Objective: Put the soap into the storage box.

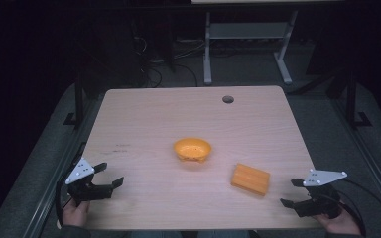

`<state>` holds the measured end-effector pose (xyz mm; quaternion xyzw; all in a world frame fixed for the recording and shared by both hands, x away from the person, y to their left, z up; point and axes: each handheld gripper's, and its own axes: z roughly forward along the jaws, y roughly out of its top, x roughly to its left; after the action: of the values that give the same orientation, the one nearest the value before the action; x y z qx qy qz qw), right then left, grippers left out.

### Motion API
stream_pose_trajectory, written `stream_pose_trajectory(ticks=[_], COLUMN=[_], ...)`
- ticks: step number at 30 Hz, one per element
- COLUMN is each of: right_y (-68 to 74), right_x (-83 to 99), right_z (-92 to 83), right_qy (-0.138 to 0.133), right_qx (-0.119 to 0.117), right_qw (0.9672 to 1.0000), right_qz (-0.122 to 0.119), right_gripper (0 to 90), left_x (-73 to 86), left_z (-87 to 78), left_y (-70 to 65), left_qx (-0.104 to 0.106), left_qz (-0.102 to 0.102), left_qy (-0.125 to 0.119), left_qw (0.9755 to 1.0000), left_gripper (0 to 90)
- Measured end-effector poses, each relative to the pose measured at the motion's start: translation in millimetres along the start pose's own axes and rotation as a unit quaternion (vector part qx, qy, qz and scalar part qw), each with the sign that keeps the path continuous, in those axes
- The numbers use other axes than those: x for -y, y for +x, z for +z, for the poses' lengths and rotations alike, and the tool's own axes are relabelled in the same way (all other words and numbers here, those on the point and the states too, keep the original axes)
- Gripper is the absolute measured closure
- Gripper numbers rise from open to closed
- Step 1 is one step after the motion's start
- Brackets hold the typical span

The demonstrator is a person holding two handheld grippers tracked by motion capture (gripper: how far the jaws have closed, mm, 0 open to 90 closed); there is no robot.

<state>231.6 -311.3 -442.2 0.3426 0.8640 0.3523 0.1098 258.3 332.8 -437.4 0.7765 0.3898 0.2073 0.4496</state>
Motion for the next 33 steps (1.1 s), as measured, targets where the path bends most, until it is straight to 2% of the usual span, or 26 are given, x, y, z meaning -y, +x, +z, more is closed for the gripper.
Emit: stream_pose_trajectory(ticks=[13, 33], right_y=[2.9, 4.6], right_x=[-26.0, -64.8], right_z=[-3.6, 5.0], right_qy=[0.014, 0.030], right_qx=[-0.006, -0.022], right_qw=[0.9996, 0.9977], right_qz=[-0.023, -0.056], right_gripper=[17.9, 16.2], left_x=[-1.1, -1.2], left_z=[-1.3, -1.7], left_y=[-0.1, 0.1], left_qx=[0.004, 0.005], left_qz=[0.006, 0.001], left_qy=[-0.001, -0.008], left_qw=[1.0000, 1.0000], left_gripper=[14.3, 14.3])
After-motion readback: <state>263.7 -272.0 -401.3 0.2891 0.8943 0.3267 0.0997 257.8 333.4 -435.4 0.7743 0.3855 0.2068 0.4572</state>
